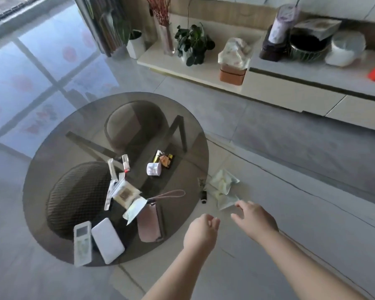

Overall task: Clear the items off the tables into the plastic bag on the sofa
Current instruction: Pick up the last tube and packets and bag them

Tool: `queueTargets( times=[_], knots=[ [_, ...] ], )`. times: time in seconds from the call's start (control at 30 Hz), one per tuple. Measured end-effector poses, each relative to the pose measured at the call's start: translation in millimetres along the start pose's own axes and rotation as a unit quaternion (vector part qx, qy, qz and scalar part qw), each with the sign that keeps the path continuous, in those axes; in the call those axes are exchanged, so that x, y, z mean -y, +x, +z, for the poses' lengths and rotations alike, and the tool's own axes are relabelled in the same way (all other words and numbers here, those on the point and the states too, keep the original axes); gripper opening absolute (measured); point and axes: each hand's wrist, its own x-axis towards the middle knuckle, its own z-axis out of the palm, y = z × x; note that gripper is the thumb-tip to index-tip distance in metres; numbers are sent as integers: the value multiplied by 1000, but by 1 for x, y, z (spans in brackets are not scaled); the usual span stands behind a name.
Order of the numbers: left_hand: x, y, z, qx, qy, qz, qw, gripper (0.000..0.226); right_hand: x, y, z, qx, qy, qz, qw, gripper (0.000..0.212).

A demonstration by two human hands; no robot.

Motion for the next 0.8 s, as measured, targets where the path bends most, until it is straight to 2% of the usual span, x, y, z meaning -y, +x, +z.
queueTargets(
  times=[0.13, 0.27, 0.53, 0.8],
  knots=[
    [13, 57, 29, -4, 19, 15, 1000, 44, -13, 39, 38, 0, 7, 7, 1000, 42],
    [25, 100, 53, 5, 59, 53, 997, 48, -25, 74, 64, -7, -25, 4, 1000, 49],
    [39, 162, 87, 23, 76, 58, 995, 58, -30, 137, 96, 31, -72, -18, 997, 70],
    [59, 182, 97, -35, 97, 133, 986, 61, -41, 167, 122, 38, -45, -12, 998, 61]
  ],
)
